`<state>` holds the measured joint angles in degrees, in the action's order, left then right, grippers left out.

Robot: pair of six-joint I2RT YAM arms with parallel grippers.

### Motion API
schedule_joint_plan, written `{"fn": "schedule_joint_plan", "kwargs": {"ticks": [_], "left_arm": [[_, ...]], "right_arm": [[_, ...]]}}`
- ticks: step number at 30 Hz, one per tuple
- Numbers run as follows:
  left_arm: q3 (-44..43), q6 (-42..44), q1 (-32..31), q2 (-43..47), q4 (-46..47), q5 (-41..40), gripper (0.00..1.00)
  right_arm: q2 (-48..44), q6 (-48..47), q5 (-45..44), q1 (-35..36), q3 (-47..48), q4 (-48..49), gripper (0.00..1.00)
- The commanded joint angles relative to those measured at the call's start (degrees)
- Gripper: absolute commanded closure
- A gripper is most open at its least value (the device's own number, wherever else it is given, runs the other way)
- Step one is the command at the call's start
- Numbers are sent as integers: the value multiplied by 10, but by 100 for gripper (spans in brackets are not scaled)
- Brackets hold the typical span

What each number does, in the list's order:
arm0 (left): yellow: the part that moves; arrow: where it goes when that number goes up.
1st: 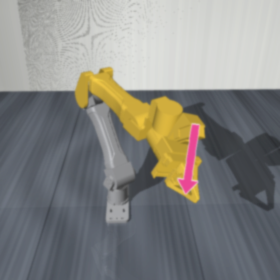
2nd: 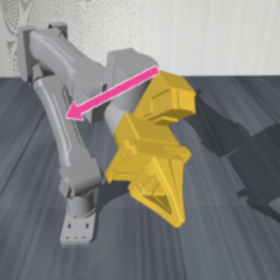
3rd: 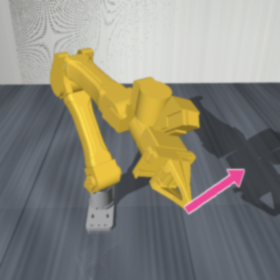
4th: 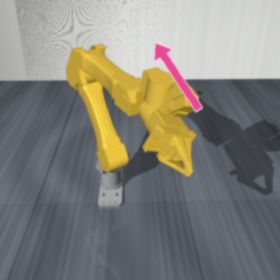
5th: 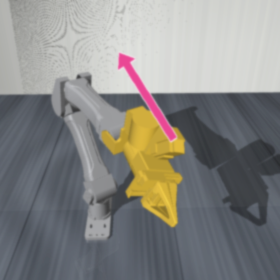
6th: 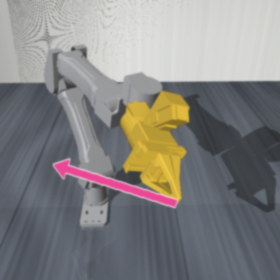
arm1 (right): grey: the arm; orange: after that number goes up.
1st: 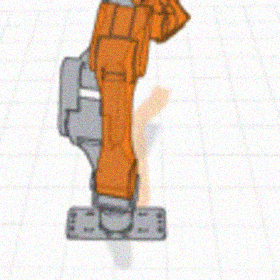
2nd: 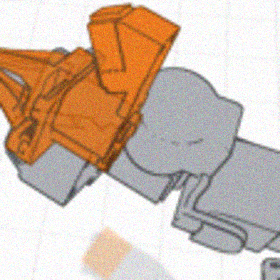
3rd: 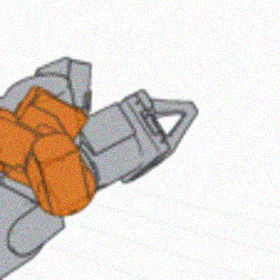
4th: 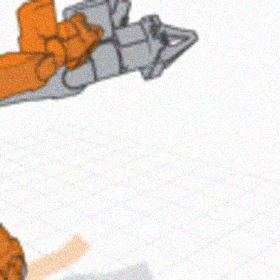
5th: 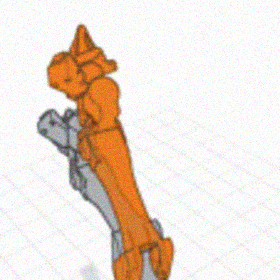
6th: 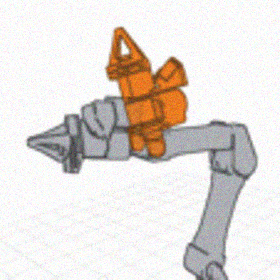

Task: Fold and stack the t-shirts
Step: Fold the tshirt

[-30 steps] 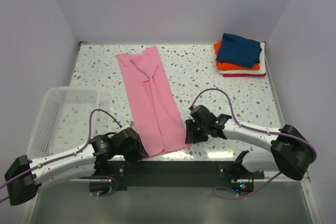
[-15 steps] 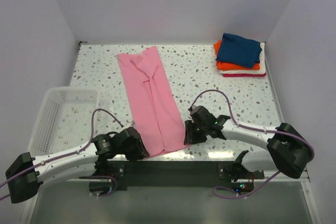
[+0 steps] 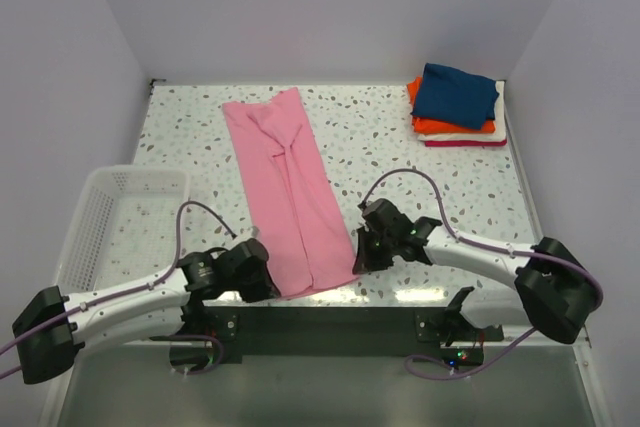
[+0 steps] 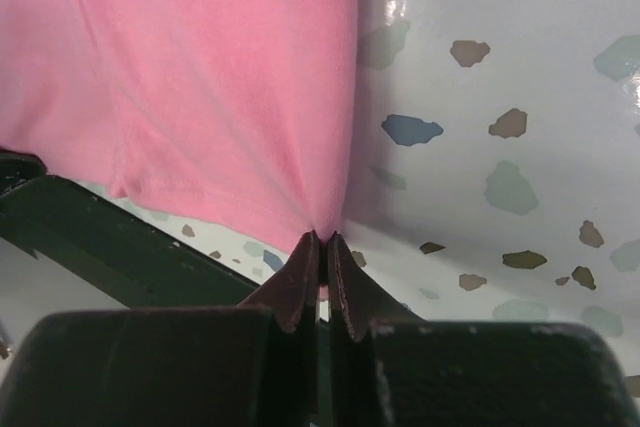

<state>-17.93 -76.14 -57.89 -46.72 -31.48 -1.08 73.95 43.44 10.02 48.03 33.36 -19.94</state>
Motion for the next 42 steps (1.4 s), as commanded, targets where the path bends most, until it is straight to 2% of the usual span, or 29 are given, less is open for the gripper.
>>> {"fn": "schedule_joint_plan", "kwargs": {"ticks": [1, 7, 10, 15, 20, 24, 29, 32, 42], "left_arm": [[-46, 22, -2, 4, -17, -28, 97], [-100, 47, 1, -8, -30, -63, 100], [-119, 74, 29, -23, -22, -67, 100], [-135, 150, 131, -54, 32, -47, 100], [-182, 194, 198, -106, 79, -59, 100], [-214, 207, 245, -163, 98, -69, 100], [-240, 216, 300, -200, 133, -79, 100], [-263, 218, 339, -237, 146, -83, 100], [-306, 209, 396, -333, 184, -76, 100]], "right_arm": [[-32, -4, -3, 0, 42, -30, 100], [-23, -6, -5, -4, 87, -38, 100], [7, -10, -3, -7, 126, -28, 100], [87, -11, -6, -18, 221, -1, 100], [184, -17, -3, -51, 310, 17, 100], [269, -23, 4, -73, 403, 15, 100], [353, -28, 11, -113, 475, 9, 100], [383, -25, 25, -135, 517, 10, 100], [470, -22, 80, -189, 617, 28, 100]]}}
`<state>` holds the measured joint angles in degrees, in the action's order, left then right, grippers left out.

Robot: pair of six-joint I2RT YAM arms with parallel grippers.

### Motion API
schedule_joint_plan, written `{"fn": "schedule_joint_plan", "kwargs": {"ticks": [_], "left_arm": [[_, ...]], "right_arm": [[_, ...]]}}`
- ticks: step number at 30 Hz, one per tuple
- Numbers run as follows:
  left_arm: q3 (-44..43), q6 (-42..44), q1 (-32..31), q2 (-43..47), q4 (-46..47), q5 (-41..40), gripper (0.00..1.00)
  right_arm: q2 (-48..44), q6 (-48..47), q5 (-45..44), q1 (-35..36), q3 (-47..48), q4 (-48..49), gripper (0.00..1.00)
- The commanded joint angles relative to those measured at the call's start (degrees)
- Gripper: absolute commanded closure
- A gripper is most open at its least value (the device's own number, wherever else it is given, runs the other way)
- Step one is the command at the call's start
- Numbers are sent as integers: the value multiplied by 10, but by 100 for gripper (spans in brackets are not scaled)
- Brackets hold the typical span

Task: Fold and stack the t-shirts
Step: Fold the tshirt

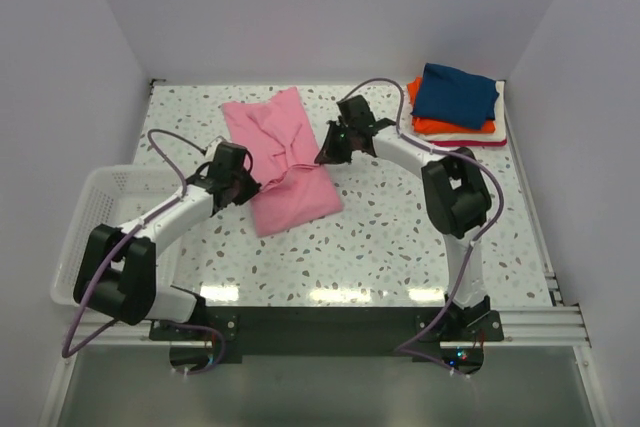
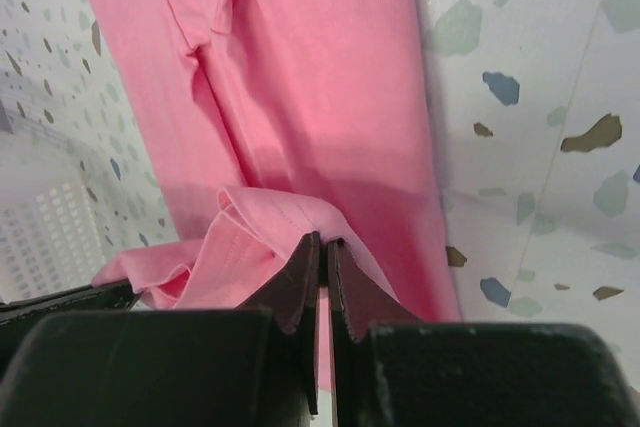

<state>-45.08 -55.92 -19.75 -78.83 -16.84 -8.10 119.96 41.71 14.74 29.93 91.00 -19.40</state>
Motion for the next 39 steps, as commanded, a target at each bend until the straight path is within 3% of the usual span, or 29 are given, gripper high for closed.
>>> {"fn": "schedule_joint_plan", "kwargs": {"ticks": [1, 25, 26, 28, 29, 30, 31, 34, 39], "left_arm": [[-39, 7, 17, -15, 38, -6, 100], [-113, 32, 89, -134, 71, 31, 100], [-114, 35, 95, -139, 78, 35, 97], [-113, 46, 99, -141, 94, 46, 81], [-119, 58, 104, -141, 104, 48, 61], [-120, 63, 108, -138, 108, 57, 53], [-126, 67, 110, -135, 112, 63, 44], [-129, 80, 116, -109, 111, 67, 38], [-112, 86, 104, -68, 106, 68, 44]], "right_arm": [[18, -5, 38, -15, 46, 22, 100], [128, 7, 107, -62, 181, 24, 100], [132, 5, 109, -63, 188, 17, 100], [135, 1, 110, -67, 198, 16, 82], [133, -2, 110, -69, 200, 15, 75], [130, -6, 105, -73, 202, 14, 60], [127, -15, 100, -73, 203, 11, 55], [104, -41, 78, -78, 197, -5, 43], [30, -76, 24, -73, 142, -15, 40]]}}
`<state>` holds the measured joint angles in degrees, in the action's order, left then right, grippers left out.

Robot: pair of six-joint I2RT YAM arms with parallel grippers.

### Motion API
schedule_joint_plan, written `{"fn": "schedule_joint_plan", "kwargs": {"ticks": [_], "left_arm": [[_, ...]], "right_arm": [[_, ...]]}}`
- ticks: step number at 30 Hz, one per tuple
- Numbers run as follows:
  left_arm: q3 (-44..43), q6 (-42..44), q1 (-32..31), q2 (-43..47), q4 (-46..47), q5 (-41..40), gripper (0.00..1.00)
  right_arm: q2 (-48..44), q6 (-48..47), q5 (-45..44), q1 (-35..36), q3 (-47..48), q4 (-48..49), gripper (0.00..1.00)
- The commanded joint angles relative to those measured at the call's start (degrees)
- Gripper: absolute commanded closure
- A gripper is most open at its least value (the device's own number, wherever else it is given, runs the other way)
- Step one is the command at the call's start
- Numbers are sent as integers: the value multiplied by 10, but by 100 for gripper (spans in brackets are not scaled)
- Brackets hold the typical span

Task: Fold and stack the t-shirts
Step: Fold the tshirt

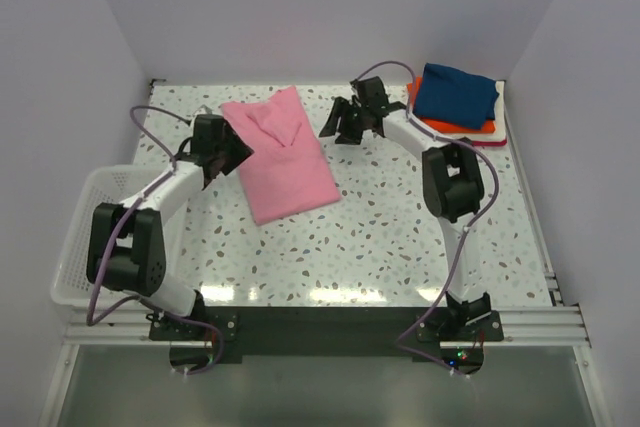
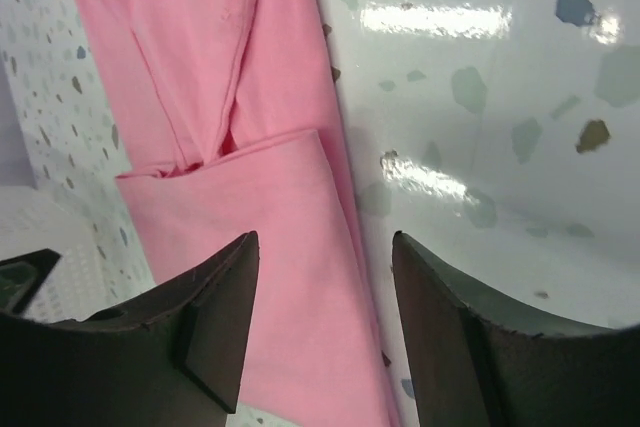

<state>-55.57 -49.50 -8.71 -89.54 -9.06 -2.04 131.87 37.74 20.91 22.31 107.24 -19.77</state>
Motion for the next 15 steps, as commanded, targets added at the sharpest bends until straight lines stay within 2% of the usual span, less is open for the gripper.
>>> {"fn": "schedule_joint_plan", "kwargs": {"ticks": [1, 7, 15], "left_arm": [[-4, 21, -17, 38, 19, 4, 49], [-9, 8, -75, -6, 45, -2, 67], [-22, -2, -119, -101, 82, 12, 69]], "right_arm": [[-100, -49, -54, 7, -29, -16, 40], [-152, -102, -146, 66, -103, -30, 41], [-123, -136, -228, 124, -133, -50, 42]]}}
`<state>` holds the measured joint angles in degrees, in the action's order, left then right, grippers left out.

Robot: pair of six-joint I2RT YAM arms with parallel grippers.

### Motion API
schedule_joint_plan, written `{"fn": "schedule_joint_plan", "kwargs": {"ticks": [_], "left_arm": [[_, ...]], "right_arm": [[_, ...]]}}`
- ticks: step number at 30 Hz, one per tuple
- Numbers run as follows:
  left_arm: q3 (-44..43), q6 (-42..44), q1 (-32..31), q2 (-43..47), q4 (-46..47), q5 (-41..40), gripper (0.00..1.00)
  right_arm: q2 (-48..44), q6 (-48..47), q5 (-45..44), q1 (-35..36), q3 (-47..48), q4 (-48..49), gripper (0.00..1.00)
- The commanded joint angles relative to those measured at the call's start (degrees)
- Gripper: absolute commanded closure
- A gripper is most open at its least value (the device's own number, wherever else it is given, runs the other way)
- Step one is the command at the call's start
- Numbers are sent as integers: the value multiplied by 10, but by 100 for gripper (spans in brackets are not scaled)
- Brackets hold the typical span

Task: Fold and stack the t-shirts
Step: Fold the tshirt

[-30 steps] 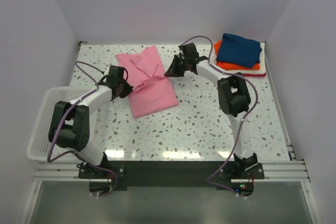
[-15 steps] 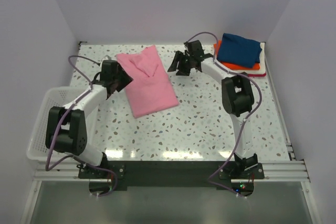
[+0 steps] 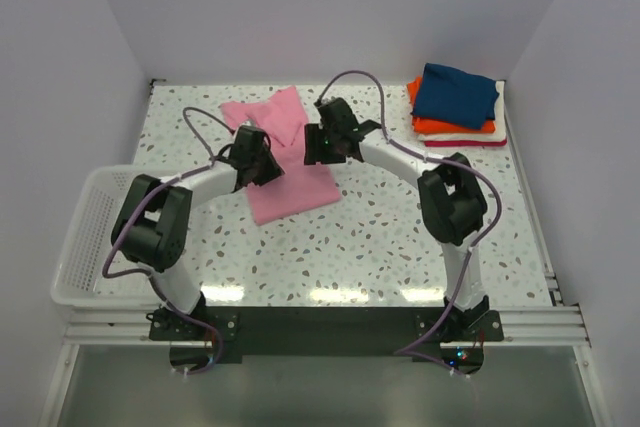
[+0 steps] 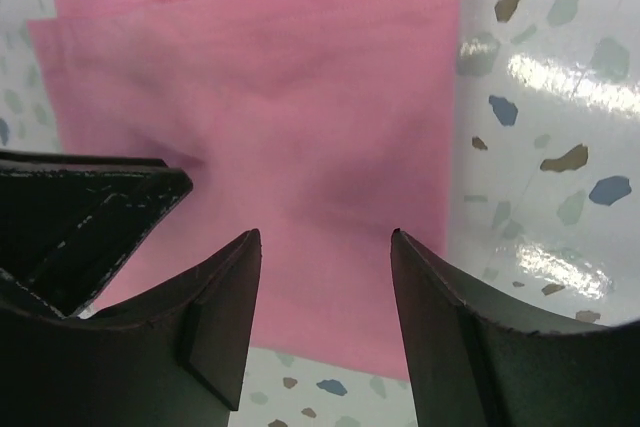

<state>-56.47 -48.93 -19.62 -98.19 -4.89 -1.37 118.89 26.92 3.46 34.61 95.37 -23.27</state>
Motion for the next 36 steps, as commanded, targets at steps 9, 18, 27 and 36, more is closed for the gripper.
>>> {"fn": "schedule_joint_plan", "kwargs": {"ticks": [9, 18, 27, 36], "left_arm": [[45, -28, -41, -38, 80, -3, 69], [94, -49, -108, -23, 31, -47, 69], [159, -86, -216, 22, 8, -58, 69], [201, -141, -338, 74, -35, -68, 69]], "right_arm": [[6, -19, -123, 26, -126, -3, 44], [-79, 12, -191, 49, -256, -15, 44], [-204, 51, -166, 80, -410, -3, 45], [-384, 153, -135, 172, -562, -21, 45]]}}
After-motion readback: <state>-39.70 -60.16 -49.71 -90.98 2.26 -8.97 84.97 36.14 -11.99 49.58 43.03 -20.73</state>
